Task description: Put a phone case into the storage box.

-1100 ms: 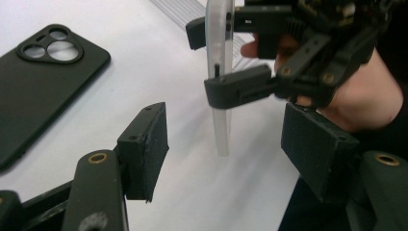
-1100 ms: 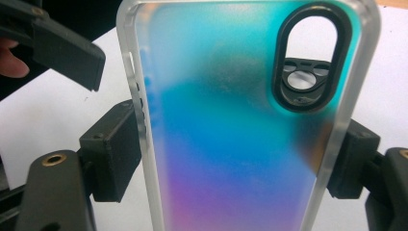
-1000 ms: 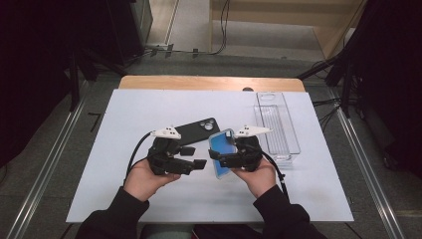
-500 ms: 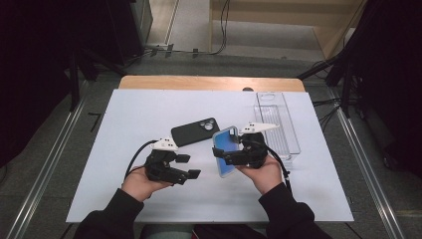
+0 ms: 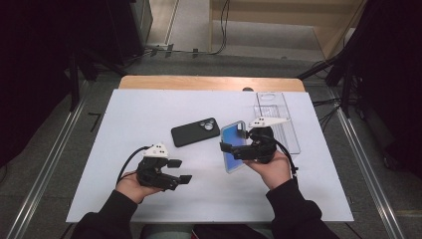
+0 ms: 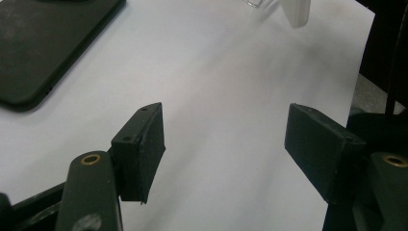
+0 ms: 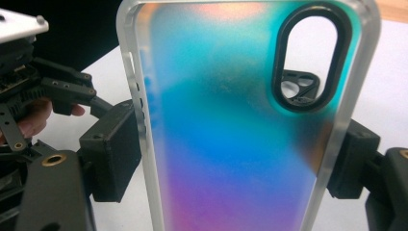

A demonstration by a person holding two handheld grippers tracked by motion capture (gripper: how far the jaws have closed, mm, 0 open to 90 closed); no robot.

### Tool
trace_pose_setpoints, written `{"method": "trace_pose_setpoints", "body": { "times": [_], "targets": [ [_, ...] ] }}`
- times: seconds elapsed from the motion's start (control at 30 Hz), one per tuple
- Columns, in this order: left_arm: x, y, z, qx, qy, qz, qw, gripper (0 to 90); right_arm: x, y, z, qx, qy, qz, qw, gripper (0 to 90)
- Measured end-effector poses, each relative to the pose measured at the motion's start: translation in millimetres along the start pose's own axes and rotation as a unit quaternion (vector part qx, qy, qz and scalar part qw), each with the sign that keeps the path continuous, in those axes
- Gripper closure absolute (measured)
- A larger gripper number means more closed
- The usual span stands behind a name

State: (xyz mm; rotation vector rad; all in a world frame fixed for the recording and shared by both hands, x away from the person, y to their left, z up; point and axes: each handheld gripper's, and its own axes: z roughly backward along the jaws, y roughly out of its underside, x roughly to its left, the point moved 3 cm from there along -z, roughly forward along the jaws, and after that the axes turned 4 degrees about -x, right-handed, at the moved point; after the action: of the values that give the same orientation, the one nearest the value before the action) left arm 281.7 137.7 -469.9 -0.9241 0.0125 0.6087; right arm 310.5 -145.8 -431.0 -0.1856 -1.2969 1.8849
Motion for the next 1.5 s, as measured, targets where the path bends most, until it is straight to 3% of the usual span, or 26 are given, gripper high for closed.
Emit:
{"method": "trace_pose_setpoints", "body": {
  "times": [0.5,0.87,1.5],
  "targets": [
    [0.7,8.4,8.9,-0.006,-0.012,0.021,0.9997,30.5,-17.9,-22.0,30.2,-0.026,0.013,-0.008,0.9995,19.0],
    [2.8,13.3,16.2,-0.011,-0.022,0.035,0.9991,30.5,-34.2,-35.3,50.1,-0.047,0.041,-0.013,0.9980,19.0],
    [5.1,18.3,23.7,-0.016,-0.035,0.041,0.9984,30.7,-73.3,-47.7,75.4,-0.080,0.108,-0.031,0.9905,19.0]
  ]
}}
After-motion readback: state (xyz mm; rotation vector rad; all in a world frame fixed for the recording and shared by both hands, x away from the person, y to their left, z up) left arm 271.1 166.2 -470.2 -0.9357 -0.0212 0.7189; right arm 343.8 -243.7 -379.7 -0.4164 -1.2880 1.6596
